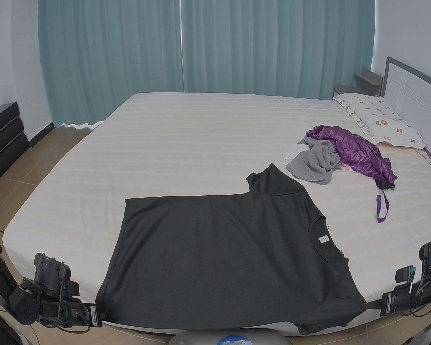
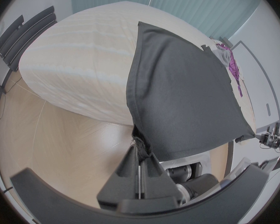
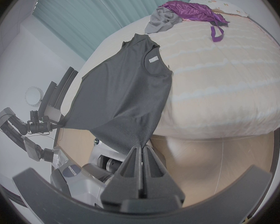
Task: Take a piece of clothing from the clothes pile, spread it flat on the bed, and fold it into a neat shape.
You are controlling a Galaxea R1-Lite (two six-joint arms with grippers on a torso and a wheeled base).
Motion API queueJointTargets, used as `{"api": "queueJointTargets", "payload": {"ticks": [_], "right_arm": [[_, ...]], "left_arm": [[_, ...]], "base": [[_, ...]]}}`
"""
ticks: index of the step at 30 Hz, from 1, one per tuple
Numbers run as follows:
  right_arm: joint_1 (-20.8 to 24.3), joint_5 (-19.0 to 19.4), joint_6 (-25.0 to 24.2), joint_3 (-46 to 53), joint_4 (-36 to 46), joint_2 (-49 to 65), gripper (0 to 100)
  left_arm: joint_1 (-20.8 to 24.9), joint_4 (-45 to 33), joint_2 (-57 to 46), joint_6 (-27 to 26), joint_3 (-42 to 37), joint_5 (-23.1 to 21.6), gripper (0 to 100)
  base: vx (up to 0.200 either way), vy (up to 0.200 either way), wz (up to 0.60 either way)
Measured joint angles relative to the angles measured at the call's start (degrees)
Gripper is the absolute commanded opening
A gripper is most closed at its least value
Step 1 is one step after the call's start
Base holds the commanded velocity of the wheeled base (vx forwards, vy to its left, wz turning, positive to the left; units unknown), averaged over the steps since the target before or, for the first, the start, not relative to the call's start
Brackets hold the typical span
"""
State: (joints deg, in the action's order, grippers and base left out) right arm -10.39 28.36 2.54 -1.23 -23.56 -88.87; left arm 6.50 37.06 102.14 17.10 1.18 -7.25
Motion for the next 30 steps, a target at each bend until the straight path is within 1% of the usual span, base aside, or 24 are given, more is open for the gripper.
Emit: {"api": "queueJointTargets", "payload": {"ticks": [2,7,12,17,22,30], "right_arm": [[0.09,0.00,-0.11,-1.27,-0.05,-0.02,0],[0.80,-0.04,-0.98,-5.29,-0.05,-1.10,0],[2.36,-0.33,-4.45,-10.47,-0.38,-3.94,0],[4.13,-0.48,-7.92,-15.19,-0.49,-6.74,0],[5.53,-0.57,-10.23,-19.49,-0.41,-9.09,0],[6.70,-0.72,-13.20,-22.27,-0.40,-9.78,0]], "left_arm": [[-0.05,0.60,-0.22,1.01,0.85,0.01,0],[-0.16,2.65,-0.44,6.29,4.68,0.09,0],[-0.33,3.23,-0.35,9.55,9.03,0.26,0],[-0.50,3.30,-0.11,11.54,12.35,0.52,0],[-0.57,3.17,0.50,12.59,15.46,0.59,0],[-1.07,3.06,0.94,12.86,16.84,1.21,0]], "base": [[0.000,0.000,0.00],[0.000,0.000,0.00],[0.000,0.000,0.00],[0.000,0.000,0.00],[0.000,0.000,0.00],[0.000,0.000,0.00]]}}
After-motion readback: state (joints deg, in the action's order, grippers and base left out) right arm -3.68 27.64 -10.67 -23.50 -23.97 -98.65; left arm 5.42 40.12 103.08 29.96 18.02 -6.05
